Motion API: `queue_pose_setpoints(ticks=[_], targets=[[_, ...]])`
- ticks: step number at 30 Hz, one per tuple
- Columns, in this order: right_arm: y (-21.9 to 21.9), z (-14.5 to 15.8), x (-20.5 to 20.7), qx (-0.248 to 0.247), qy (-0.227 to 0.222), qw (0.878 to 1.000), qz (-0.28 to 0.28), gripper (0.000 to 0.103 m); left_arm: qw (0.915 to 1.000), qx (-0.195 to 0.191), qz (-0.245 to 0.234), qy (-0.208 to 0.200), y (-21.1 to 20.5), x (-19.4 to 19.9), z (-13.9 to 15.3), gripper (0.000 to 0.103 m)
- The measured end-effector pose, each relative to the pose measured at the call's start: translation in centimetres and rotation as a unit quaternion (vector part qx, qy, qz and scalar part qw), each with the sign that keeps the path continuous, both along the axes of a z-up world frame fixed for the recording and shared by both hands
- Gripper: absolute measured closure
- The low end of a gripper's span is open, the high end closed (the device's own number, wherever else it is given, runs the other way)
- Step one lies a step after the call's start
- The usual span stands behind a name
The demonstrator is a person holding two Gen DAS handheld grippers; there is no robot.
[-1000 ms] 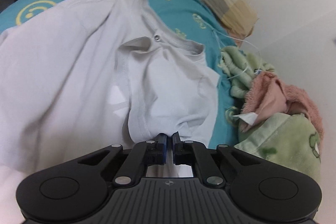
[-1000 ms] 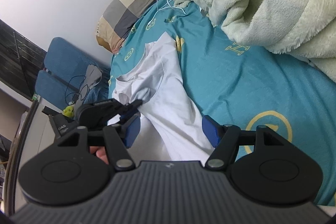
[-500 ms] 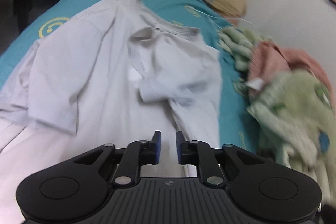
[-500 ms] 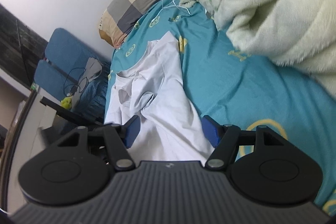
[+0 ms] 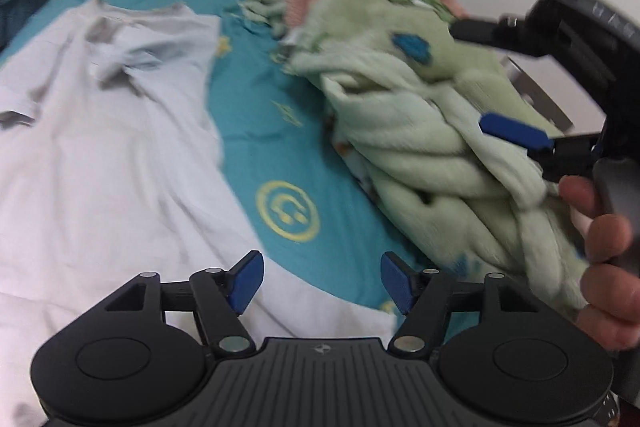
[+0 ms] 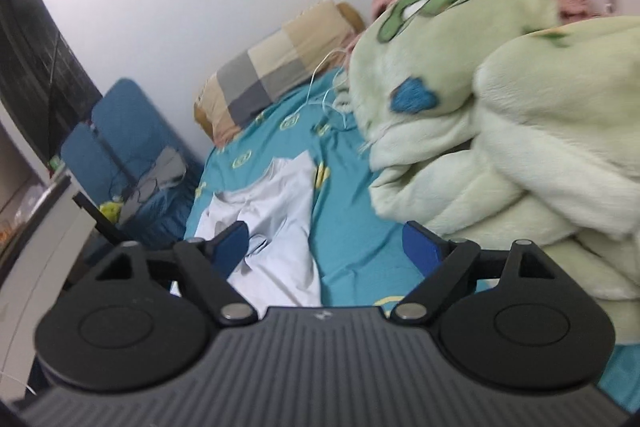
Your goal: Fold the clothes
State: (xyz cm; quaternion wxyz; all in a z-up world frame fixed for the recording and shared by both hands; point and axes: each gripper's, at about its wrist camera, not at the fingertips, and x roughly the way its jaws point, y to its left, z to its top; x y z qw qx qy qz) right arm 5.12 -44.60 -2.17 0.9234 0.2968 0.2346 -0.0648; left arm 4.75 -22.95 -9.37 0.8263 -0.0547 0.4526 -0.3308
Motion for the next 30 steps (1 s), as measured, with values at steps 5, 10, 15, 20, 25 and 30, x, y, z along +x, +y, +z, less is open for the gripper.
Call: queue_pose_setpoints(ticks=[5,10,15,20,25,30], targets=[[-1.2,-0.3,-2.8,-0.023,0.011,1.0,0.001,0.017,0.9967,0.034,0.004,0.074,-3.8,2.7,-3.8,0.026],[-2.8,-1.0,-4.0,-0.025,0.02,0.999,-0.015,0.017,0.9869,0.098,-0.024,0.126,-5.7,4.8,-7.2,0.033],[-2.9,-1.7,-3.7,-0.03,0.035,0.999,-0.006,0.017,0.9807,0.147,-0.073,0.106,-6.1,4.3,-7.2,0.103],[-2.3,-2.1,-3.4,-0.013,0.042,0.999,0.012,0.017,0.9879,0.097,-0.068,0.1,-2.9,4.5,-4.7,0.103],[-0.9,-2.5,-2.3,-0.012,0.061,0.996,0.065,0.018,0.9945,0.059,-0.046,0.073,3.2,4.0,-0.6,0.103],[-1.1,-5.3,1.6,0.005,0.145,0.971,0.188,0.018,0.9972,0.074,-0.011,0.003,8.8,2.7,2.2,0.097]])
